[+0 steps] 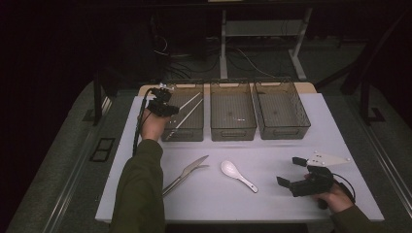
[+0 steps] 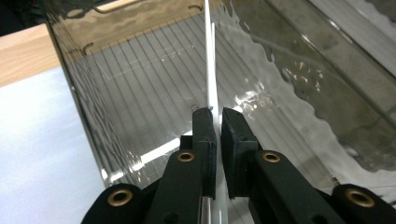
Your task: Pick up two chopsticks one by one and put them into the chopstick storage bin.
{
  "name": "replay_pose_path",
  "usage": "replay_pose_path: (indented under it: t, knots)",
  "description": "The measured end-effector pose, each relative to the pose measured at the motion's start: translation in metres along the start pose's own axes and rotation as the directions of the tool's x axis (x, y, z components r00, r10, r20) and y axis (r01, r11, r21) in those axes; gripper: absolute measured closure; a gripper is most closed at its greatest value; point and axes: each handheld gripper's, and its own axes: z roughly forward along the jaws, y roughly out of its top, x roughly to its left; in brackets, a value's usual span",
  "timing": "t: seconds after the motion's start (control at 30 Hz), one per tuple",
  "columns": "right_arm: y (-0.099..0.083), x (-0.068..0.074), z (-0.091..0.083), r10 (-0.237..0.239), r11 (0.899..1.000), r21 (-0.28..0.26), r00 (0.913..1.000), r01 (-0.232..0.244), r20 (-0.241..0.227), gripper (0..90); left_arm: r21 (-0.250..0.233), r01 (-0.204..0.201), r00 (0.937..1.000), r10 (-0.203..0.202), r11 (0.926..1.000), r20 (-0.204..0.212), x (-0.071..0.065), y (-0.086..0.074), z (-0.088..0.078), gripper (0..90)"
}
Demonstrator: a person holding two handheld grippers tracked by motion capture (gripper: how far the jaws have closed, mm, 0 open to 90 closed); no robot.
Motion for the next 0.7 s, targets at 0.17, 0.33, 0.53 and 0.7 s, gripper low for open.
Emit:
replay_pose_path:
  t: [0.17, 0.33, 0.53, 0.7]
  knots:
    - [0.0001, -0.0001, 0.0000, 0.001, 1.000, -0.001, 1.0000, -0.001, 0.000, 0.8, 0.031, -0.015, 0.9997, 0.015, 0.9994, -0.017, -0.0015, -0.0014, 0.0052, 84.2]
    - [0.0001, -0.0001, 0.0004, -0.002, 1.000, 0.001, 1.0000, 0.002, 0.000, 0.8, 0.038, -0.026, 0.9996, 0.027, 0.9989, -0.013, -0.0032, -0.0016, 0.0072, 84.1]
    - [0.0000, -0.0001, 0.0002, -0.003, 1.000, 0.003, 1.0000, 0.003, 0.000, 0.8, 0.053, -0.031, 0.9994, 0.032, 0.9981, -0.010, -0.0035, -0.0024, 0.0090, 83.3]
    - [0.0000, -0.0002, 0.0000, -0.001, 1.000, 0.002, 1.0000, 0.001, 0.000, 0.8, 0.044, -0.041, 0.9990, 0.042, 0.9982, -0.016, -0.0029, -0.0024, 0.0078, 78.7]
